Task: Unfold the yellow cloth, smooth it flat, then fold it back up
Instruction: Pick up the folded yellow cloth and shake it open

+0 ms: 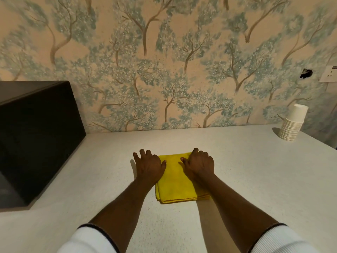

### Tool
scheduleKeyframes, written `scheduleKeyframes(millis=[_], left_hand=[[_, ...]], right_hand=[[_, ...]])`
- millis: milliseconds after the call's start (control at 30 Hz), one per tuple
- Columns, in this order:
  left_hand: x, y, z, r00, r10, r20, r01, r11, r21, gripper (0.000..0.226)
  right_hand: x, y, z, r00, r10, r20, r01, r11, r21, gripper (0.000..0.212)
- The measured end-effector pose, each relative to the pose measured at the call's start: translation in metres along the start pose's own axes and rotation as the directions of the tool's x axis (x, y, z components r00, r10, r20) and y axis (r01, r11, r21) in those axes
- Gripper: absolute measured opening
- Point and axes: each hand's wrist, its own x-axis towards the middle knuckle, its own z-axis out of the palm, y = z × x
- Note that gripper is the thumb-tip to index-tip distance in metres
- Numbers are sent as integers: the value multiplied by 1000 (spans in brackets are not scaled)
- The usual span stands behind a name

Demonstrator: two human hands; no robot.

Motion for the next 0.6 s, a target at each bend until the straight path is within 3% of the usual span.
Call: scheduleKeyframes(millis=[167, 333, 400, 467, 600], left_hand=[[6, 4, -6, 995, -90, 48, 98, 968, -230, 45], [9, 2, -11, 996, -93, 19, 89, 843, -530, 20], [12, 2, -14, 991, -113, 71, 129, 684, -718, 19], [15, 3, -24, 967, -178, 182, 243, 434, -867, 24], [14, 5, -44, 892, -261, 369, 362, -77, -929, 36]], right_hand=[[1, -6, -1, 1000, -19, 1, 19, 984, 176, 46], [6, -4, -4, 999, 11, 50, -32, 898, 440, 43], [6, -4, -8, 998, 56, 24, -60, 839, 541, 46], [7, -5, -13, 996, 91, 12, -80, 794, 603, 46], [10, -10, -23, 981, 172, 91, -174, 566, 806, 42]])
